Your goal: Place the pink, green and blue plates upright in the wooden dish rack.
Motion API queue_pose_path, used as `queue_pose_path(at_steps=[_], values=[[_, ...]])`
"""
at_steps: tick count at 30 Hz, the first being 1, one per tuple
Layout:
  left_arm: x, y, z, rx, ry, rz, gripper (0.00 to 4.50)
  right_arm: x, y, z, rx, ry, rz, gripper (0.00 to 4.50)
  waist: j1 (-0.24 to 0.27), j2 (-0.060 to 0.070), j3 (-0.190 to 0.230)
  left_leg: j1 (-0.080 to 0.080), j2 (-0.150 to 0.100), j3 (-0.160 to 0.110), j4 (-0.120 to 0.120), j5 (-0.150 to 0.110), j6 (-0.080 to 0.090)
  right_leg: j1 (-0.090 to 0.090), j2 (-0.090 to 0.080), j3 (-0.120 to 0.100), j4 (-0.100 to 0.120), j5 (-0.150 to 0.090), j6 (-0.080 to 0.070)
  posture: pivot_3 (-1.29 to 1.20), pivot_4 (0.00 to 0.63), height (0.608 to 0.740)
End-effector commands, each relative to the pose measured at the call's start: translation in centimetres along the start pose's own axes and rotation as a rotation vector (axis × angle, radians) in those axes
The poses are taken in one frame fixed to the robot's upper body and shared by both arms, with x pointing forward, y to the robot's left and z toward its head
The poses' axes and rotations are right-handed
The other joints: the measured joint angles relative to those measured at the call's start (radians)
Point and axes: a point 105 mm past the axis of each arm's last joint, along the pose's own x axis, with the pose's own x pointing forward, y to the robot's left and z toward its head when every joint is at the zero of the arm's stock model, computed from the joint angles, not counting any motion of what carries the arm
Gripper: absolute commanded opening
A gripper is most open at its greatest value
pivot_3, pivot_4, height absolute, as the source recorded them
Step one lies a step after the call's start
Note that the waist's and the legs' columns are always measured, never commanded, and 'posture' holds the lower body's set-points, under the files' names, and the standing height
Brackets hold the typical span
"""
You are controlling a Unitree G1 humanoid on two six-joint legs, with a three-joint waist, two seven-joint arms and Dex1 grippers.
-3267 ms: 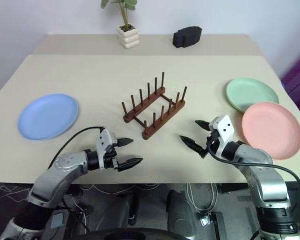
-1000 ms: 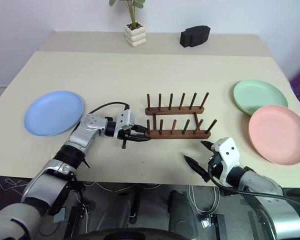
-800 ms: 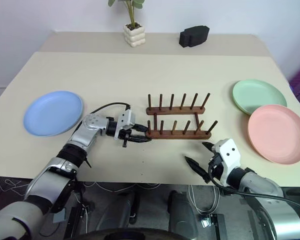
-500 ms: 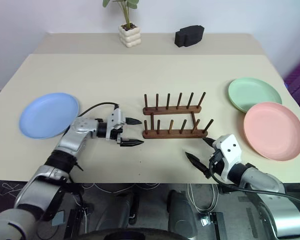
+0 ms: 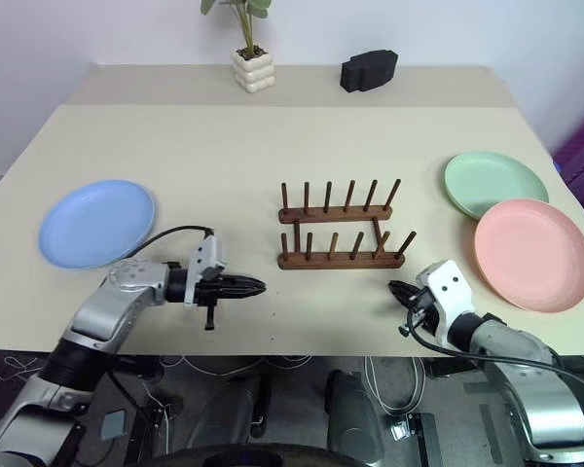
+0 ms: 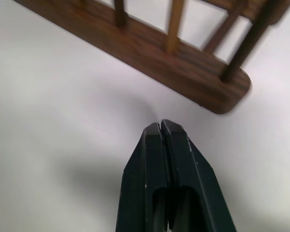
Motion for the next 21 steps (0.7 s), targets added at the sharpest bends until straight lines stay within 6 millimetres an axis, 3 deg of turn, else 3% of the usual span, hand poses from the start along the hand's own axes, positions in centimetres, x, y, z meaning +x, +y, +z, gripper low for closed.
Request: queue_pose_path(at_steps=[1, 5, 8, 21], values=[[2.0, -0.3, 0.7, 0.061, -0.002, 0.006, 0.07, 0.2, -0.6, 0.3, -0.056, 0.007, -0.037, 0.00, 0.000, 0.000, 0.000, 0.000, -0.001, 0.000, 0.000, 0.000, 0.000, 0.000, 0.000, 0.000, 0.000, 0.000, 0.000, 0.00, 0.150, 0.740], [2.9, 0.4, 0.9, 0.063, -0.019, 0.061, 0.07, 0.6, -1.4, 0.3, -0.083, 0.008, -0.085, 0.00, 0.000, 0.000, 0.000, 0.000, -0.001, 0.000, 0.000, 0.000, 0.000, 0.000, 0.001, 0.000, 0.000, 0.000, 0.000, 0.00, 0.150, 0.740], [3.2, 2.2, 1.3, 0.086, -0.050, 0.184, 0.07, 1.4, -1.9, 0.3, -0.104, 0.007, -0.112, 0.00, 0.000, 0.000, 0.000, 0.001, -0.001, 0.000, 0.001, 0.000, 0.000, 0.000, 0.001, 0.000, 0.001, 0.000, 0.000, 0.00, 0.150, 0.740], [1.9, 6.4, 1.5, 0.130, -0.075, 0.453, 0.07, 4.2, -3.2, 2.4, -0.152, -0.072, -0.147, 0.00, -0.001, 0.000, -0.001, 0.001, -0.001, 0.000, 0.006, 0.000, 0.000, 0.001, 0.002, 0.000, 0.003, 0.002, -0.001, 0.00, 0.150, 0.740]])
